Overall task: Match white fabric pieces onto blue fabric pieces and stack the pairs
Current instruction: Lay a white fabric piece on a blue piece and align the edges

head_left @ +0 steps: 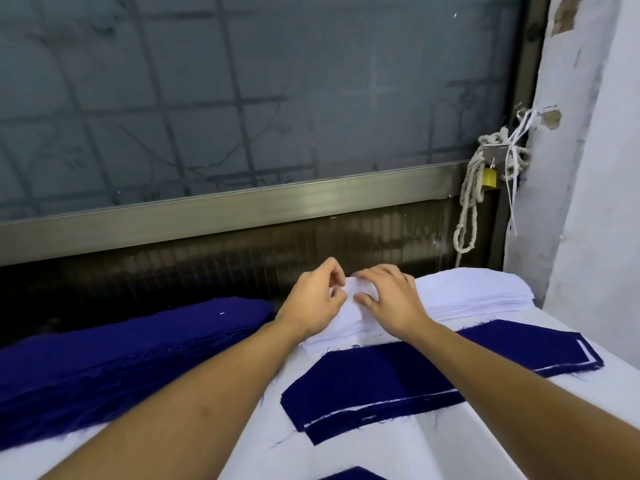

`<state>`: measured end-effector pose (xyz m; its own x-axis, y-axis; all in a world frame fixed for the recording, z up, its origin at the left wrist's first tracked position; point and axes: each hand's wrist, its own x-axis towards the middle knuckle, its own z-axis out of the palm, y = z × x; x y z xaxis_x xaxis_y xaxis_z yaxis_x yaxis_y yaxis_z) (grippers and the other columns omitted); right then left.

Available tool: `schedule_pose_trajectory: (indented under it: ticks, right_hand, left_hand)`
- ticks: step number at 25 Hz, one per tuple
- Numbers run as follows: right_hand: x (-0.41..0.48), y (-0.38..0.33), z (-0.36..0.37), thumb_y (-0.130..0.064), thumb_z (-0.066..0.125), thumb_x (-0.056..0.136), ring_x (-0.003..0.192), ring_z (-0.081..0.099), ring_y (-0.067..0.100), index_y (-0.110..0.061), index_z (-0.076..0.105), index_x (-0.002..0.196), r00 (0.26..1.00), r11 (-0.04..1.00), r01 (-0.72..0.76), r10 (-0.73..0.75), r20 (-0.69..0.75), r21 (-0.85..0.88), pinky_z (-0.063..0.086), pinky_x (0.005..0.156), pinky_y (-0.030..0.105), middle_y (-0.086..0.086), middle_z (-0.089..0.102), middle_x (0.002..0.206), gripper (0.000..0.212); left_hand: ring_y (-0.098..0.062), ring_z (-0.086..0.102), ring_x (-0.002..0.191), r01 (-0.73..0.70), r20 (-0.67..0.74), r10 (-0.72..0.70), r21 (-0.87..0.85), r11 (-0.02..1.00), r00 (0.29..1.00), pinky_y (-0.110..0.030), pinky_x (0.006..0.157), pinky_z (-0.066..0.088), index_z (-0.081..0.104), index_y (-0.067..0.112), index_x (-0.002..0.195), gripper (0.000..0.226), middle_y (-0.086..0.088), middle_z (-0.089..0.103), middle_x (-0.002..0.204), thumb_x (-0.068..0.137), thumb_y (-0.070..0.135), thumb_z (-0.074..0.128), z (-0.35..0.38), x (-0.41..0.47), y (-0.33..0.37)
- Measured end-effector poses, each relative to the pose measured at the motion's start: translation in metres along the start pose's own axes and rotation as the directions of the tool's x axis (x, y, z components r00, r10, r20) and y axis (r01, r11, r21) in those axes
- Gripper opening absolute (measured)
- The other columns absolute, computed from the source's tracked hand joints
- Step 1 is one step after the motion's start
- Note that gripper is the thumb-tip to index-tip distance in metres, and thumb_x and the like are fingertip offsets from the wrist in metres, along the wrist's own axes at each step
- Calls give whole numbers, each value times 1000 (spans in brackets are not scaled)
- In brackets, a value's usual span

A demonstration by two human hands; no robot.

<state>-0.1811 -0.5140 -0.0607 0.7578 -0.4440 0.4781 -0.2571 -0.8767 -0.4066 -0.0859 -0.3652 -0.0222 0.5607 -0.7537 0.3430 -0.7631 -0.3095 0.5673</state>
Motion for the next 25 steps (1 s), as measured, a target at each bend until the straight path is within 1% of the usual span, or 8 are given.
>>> schedule_pose_trajectory:
  ticks: [2, 3, 7, 9, 12, 19, 22, 25]
  right_hand:
    - [1, -9, -6, -40, 60, 98, 122, 47, 14, -29, 68, 115, 1000, 1000, -11, 11, 16, -3, 30, 106, 35, -6, 64, 118, 21]
    - [1, -13, -10, -41, 61, 97, 116, 50, 14, -28, 69, 108, 999, 1000, -14, 14, 31, 4, 32, 103, 36, -6, 66, 108, 19]
    - [-6, -21, -33, -38, 66, 95, 93, 58, 20, -27, 65, 88, 993, 988, -80, 67, 100, 131, 46, 91, 38, -7, 62, 78, 13]
    - [-10, -24, -49, -35, 69, 93, 90, 62, 18, -25, 69, 90, 986, 976, -115, 90, 140, 186, 51, 87, 40, -7, 66, 81, 11]
    - [-17, -28, -71, -33, 75, 89, 98, 64, 13, -20, 70, 93, 978, 953, -155, 111, 176, 262, 52, 90, 41, -5, 70, 91, 14]
    - [-48, -53, -105, -33, 78, 86, 100, 66, 24, -7, 71, 94, 930, 956, -139, 36, 365, 259, 49, 97, 47, 6, 70, 94, 28]
    - [-66, -72, -112, -31, 78, 87, 100, 62, 14, -10, 72, 102, 935, 955, -140, 40, 351, 263, 49, 95, 41, 0, 69, 103, 27]
    - [-85, -86, -118, -35, 76, 88, 94, 60, 13, -10, 71, 108, 927, 957, -149, 47, 373, 250, 50, 85, 36, -3, 65, 101, 33]
  left_hand:
    - [-17, 62, 83, 36, -22, -35, 30, 999, 999, -36, 76, 57, 56, 19, 110, 13, -3, 65, 96, 98, 21, 61, 0, -2, 12]
    - [-19, 64, 88, 57, -29, -55, 64, 996, 998, -39, 81, 58, 59, 17, 110, 13, -3, 65, 100, 99, 24, 61, 0, -3, 16]
    - [-19, 62, 81, 69, -110, -57, 106, 992, 992, -47, 77, 57, 60, 19, 94, 15, 0, 64, 92, 104, 28, 53, -15, -14, 26]
    - [-20, 62, 77, 67, -154, -49, 117, 991, 987, -48, 72, 56, 55, 22, 92, 17, 1, 65, 86, 105, 31, 50, -32, -22, 30]
    - [-18, 62, 78, 75, -187, -37, 202, 977, 982, -42, 70, 55, 52, 27, 91, 17, 6, 66, 86, 104, 38, 50, -64, -38, 28]
    - [-13, 57, 68, 81, -153, -45, 236, 968, 987, -34, 61, 45, 56, 32, 87, 18, 10, 62, 75, 102, 43, 55, -140, -105, 18]
    - [-11, 57, 67, 117, -156, -80, 246, 962, 984, -31, 59, 44, 60, 32, 88, 17, 8, 62, 74, 100, 44, 58, -173, -142, 10]
    - [-11, 51, 60, 154, -140, -122, 245, 957, 983, -31, 57, 40, 60, 32, 82, 21, 3, 60, 68, 98, 45, 60, -201, -184, -4]
